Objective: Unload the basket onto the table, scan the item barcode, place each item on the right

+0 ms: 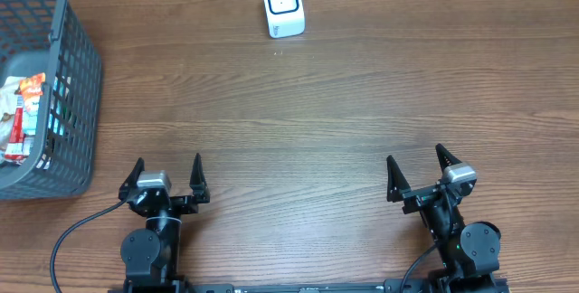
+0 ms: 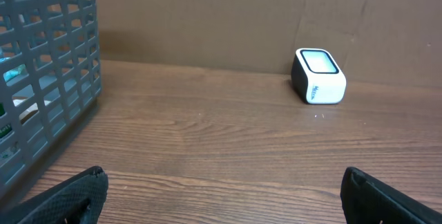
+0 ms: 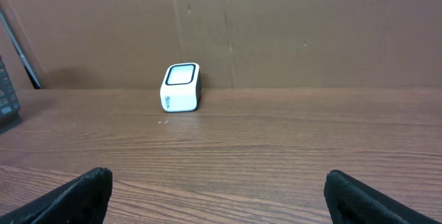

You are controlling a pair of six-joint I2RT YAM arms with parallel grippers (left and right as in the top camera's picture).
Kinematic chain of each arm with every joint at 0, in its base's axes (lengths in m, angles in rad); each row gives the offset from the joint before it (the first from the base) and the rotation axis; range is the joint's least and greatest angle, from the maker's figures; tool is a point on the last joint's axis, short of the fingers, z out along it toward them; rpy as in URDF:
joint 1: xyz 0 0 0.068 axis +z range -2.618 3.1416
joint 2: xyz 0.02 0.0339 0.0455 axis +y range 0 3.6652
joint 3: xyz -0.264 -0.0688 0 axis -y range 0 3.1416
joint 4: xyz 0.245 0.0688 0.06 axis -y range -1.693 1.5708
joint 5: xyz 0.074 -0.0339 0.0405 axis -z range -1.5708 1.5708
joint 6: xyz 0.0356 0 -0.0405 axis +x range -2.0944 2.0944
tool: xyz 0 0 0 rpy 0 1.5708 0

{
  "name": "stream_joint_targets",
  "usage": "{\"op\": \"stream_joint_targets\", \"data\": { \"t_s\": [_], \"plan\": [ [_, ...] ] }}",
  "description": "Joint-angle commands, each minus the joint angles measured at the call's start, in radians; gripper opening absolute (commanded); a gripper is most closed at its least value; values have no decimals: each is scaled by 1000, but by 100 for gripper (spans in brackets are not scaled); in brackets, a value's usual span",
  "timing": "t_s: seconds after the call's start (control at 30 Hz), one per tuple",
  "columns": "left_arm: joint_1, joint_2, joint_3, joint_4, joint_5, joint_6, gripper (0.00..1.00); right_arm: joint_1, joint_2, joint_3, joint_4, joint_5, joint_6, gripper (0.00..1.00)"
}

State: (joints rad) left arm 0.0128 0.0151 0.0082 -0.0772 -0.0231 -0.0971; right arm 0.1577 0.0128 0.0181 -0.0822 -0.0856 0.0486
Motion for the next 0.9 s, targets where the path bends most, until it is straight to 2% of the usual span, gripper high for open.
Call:
{"op": "stream_joint_targets", "data": {
  "t_s": [0.0,0.87],
  "plan": [
    [-7,-8,-3,2,-3,16,100,0,-10,-10,5,10,4,100],
    [-7,-8,-3,3,-10,19,99,0,-10,-10,5,10,4,100]
  ]
}}
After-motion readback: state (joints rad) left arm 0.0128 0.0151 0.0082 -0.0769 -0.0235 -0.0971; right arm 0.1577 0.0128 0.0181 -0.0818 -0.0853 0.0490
